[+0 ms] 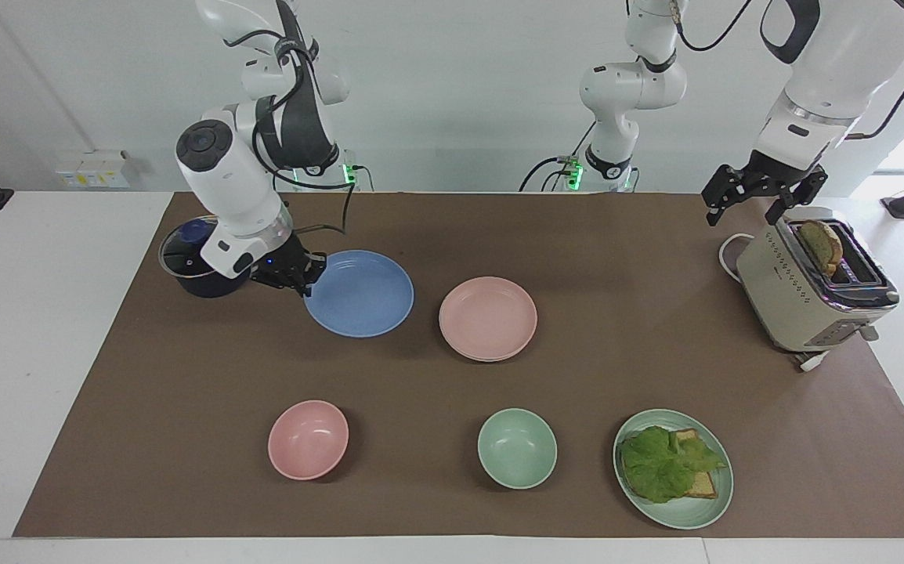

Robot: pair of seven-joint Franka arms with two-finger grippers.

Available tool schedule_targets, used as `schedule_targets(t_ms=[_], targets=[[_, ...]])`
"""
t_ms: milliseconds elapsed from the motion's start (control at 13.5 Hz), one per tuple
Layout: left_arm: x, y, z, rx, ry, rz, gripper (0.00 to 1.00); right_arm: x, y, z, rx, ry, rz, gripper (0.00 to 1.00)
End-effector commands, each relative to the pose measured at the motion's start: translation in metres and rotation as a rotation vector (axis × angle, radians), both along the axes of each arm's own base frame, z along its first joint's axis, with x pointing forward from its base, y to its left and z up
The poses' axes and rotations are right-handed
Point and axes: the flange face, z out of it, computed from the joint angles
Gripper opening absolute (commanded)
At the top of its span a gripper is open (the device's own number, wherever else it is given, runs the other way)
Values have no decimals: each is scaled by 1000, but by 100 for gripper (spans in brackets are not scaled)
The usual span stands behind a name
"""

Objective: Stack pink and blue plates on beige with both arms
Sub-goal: 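Carry the blue plate with the right gripper onto the pink plate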

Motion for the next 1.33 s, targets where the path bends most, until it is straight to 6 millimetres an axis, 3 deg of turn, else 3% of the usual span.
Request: schedule_targets(t_ms=[0,222,592,1035,1257], targets=[[-2,3,1,12,6,3,100,-4,39,4,29,10,-64,0],[-2,2,1,12,6,2,100,-13,100,5,115,-3,-146,0],[-2,2,1,12,6,2,100,-22,175,-33,143,-14,-219,0],[-2,2,1,12,6,2,100,-21,202,-89,146,-1,-202,0],[-2,3,1,12,6,3,100,-26,204,-99,140,4,-199,0]])
